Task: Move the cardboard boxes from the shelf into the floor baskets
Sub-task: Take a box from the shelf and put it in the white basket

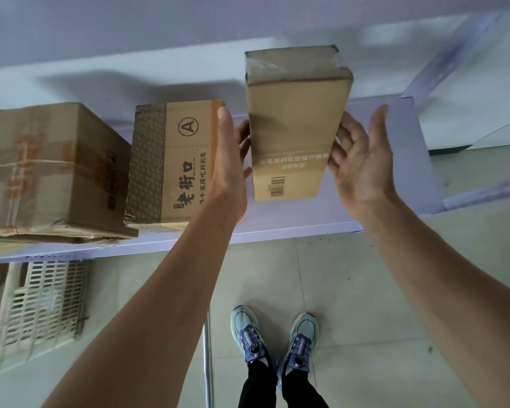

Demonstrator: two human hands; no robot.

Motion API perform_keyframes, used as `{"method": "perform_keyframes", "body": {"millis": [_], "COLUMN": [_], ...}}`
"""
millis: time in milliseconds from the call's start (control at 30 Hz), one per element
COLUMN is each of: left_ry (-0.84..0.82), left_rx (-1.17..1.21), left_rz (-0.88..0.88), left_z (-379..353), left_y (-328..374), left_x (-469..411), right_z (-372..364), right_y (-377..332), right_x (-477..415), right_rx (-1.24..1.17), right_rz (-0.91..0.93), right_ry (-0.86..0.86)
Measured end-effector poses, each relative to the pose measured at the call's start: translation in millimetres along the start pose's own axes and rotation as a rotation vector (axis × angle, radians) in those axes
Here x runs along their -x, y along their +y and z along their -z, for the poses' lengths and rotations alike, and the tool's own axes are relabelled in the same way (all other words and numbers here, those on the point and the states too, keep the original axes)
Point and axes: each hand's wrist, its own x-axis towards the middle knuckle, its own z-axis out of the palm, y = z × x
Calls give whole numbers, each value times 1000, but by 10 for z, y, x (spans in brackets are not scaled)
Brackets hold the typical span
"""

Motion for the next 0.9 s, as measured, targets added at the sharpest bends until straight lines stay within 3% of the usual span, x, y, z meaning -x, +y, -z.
{"method": "perform_keyframes", "body": {"millis": [200,433,600,900], "left_ry": [19,-12,-14,-19], "left_rx": [-31,-60,-59,-1], "left_rz": [11,75,110,61], "left_z": [17,-43,-90,-6], "left_y": [-93,-54,31,-92], "left_x": [103,125,130,144], "right_z": [63,52,26,101], "right_y": [82,73,-13,52], "right_x": [111,99,80,164], "right_rx": [-65,25,51,-57], "right_rz": [0,-43,-21,-5], "right_ry": [22,-27,32,50]}}
